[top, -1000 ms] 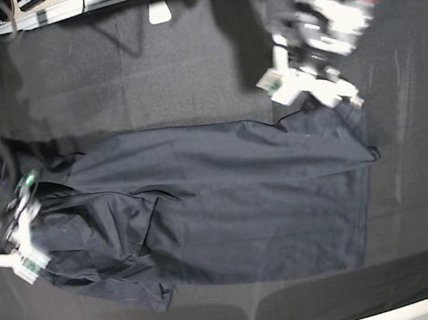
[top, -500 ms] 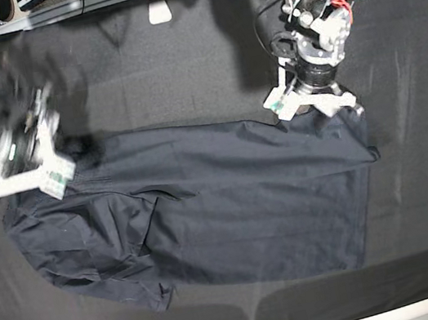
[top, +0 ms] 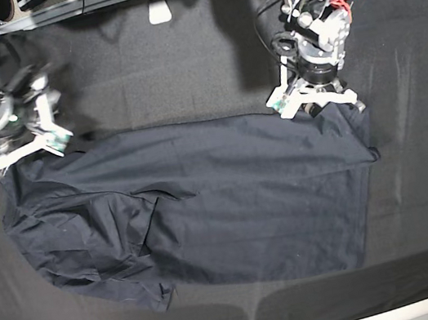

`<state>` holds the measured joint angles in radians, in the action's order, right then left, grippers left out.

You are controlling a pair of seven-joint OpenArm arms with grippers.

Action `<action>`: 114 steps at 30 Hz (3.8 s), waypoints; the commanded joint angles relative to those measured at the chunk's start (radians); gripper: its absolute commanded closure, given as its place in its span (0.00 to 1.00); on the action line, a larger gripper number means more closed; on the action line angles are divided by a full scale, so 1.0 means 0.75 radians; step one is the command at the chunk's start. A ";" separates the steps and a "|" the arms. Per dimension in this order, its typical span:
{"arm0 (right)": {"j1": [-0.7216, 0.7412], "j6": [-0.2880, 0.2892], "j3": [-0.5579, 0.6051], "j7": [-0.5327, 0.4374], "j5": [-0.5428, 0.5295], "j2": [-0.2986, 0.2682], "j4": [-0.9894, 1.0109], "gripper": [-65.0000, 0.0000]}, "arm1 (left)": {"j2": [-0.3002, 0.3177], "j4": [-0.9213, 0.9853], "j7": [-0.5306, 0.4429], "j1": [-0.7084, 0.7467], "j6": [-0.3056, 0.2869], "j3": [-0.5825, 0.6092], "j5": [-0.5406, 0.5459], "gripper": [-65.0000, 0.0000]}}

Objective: Layout the t-shirt on the table in an organized manner, then fold the t-shirt properly
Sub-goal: 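Release the shirt and raise both grippers above the folded edge, then grasp the folded edge with both grippers and pull it back open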

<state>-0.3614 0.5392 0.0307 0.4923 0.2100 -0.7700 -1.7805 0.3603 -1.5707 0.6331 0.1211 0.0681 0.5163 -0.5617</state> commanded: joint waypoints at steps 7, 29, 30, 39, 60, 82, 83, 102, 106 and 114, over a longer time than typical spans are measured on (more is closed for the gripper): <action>0.017 -0.145 -0.014 -0.061 0.126 -0.026 0.067 0.55 | 0.004 -0.020 -0.007 -0.017 0.020 -0.004 -0.013 1.00; 0.211 -0.138 0.095 -0.092 0.136 0.002 0.290 0.55 | 0.004 -0.020 -0.007 -0.017 0.020 -0.004 -0.008 1.00; 0.213 -0.135 0.126 -0.092 0.140 0.000 0.290 0.55 | 0.004 -0.020 -0.007 -0.017 0.020 -0.004 -0.008 1.00; 0.318 -0.322 0.308 0.008 0.241 -0.008 0.360 0.55 | 0.004 -0.020 -0.008 -0.018 0.020 -0.004 -0.008 1.00; 0.081 -0.282 0.308 0.298 0.169 -0.219 0.089 1.00 | 0.020 -0.156 0.220 0.097 0.019 -0.004 -0.127 1.00; -0.367 -0.332 0.308 0.528 0.170 -0.340 -0.279 1.00 | 0.171 -0.421 0.427 0.485 0.070 -0.004 -0.125 1.00; -0.387 -0.332 0.308 0.544 0.170 -0.340 -0.294 1.00 | 0.170 -0.435 0.433 0.500 0.070 -0.004 -0.125 1.00; -0.800 -0.531 0.307 0.665 0.390 -0.478 -0.333 1.00 | 0.170 -0.544 0.453 0.685 0.080 -0.004 -0.138 1.00; -0.804 -0.590 0.307 0.636 0.390 -0.487 -0.337 1.00 | 0.170 -0.544 0.456 0.685 0.080 -0.004 -0.138 1.00; -0.804 -0.595 0.308 0.624 0.381 -0.484 -0.371 1.00 | 0.170 -0.544 0.490 0.685 0.080 -0.004 -0.135 1.00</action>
<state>-0.9615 0.1120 0.2687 0.9405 0.4820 -1.1168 -2.0445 0.4797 -1.9614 0.9920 0.6285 0.1043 0.5163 -0.6437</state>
